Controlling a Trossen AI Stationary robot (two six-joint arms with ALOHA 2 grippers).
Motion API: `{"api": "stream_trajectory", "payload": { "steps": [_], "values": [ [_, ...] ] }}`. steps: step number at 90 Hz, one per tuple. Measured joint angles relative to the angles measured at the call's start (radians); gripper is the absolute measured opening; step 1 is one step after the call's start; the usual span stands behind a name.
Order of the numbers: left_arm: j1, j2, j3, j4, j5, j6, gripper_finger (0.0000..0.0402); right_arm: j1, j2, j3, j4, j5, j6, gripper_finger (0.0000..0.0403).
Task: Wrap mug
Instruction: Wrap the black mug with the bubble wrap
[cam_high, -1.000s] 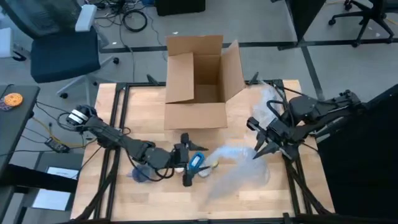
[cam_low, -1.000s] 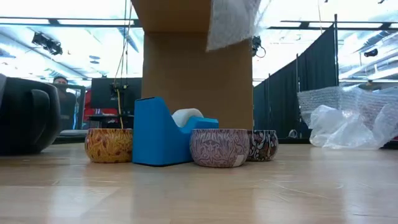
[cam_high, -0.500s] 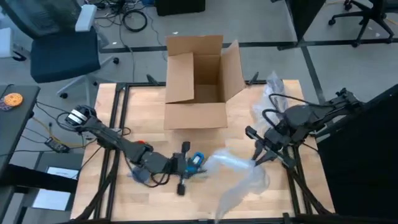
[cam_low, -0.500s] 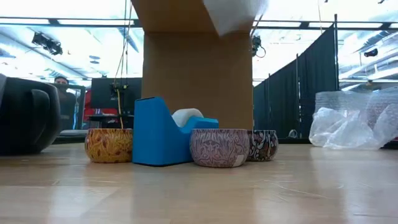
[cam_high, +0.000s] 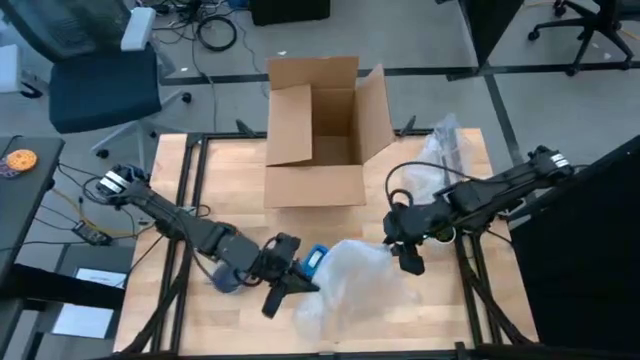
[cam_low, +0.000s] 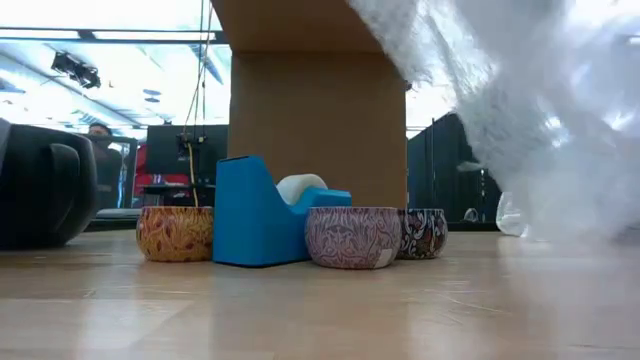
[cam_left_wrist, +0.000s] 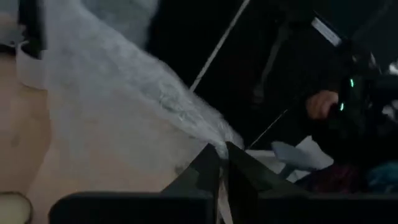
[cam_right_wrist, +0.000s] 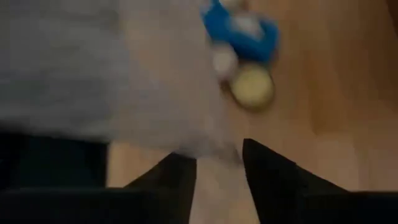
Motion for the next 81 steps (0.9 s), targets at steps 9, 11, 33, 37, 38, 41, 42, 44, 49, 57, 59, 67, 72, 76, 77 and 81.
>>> {"api": "stream_trajectory", "payload": {
  "steps": [9,11,33,37,38,41,42,44,49,57,59,67,72,76,77,81],
  "values": [
    [0.044,0.026,0.000,-0.050,0.025,-0.060,0.0000,-0.023,0.007,-0.001,-0.120,-0.034,0.074,0.0149],
    [0.053,0.032,0.000,-0.067,0.029,-0.076,0.0000,-0.025,0.006,-0.001,-0.137,-0.045,0.093,0.0153],
    [0.137,0.124,0.000,-0.171,0.032,-0.129,0.0000,0.087,-0.004,-0.001,-0.102,-0.118,0.199,0.0171],
    [0.148,0.140,0.000,-0.199,0.041,-0.135,0.0000,0.124,-0.003,-0.001,-0.084,-0.099,0.220,0.0171],
    [0.151,0.145,0.000,-0.209,0.045,-0.140,0.0000,0.134,-0.003,-0.002,-0.077,-0.092,0.226,0.0170],
    [0.159,0.160,0.000,-0.240,0.055,-0.161,0.0000,0.163,0.001,-0.009,-0.047,-0.068,0.244,0.0169],
    [0.162,0.167,0.000,-0.252,0.058,-0.166,0.0000,0.171,0.002,-0.011,-0.035,-0.062,0.248,0.0169],
    [0.167,0.177,0.000,-0.273,0.068,-0.180,0.0000,0.188,0.007,-0.017,-0.010,-0.053,0.254,0.0168],
    [0.179,0.204,0.000,-0.309,0.079,-0.189,0.0000,0.224,0.024,-0.039,0.058,-0.042,0.265,0.0166],
    [0.189,0.236,0.000,-0.310,0.095,-0.189,0.0000,0.259,0.083,-0.080,0.194,-0.045,0.265,0.0164],
    [0.192,0.242,0.000,-0.304,0.100,-0.189,0.0000,0.264,0.103,-0.092,0.229,-0.050,0.265,0.0163],
    [0.201,0.253,0.000,-0.268,0.134,-0.189,0.0000,0.269,0.208,-0.131,0.362,-0.097,0.251,0.0160],
    [0.205,0.253,0.000,-0.265,0.146,-0.189,0.0000,0.269,0.285,-0.134,0.436,-0.132,0.227,0.0156],
    [0.209,0.252,0.000,-0.258,0.146,-0.189,0.0000,0.269,0.339,-0.134,0.473,-0.163,0.211,0.0153],
    [0.210,0.250,0.000,-0.258,0.146,-0.189,0.0000,0.269,0.352,-0.134,0.480,-0.170,0.207,0.0152],
    [0.211,0.243,0.000,-0.263,0.147,-0.189,0.0000,0.269,0.397,-0.131,0.497,-0.192,0.196,0.0148]
  ]
}}
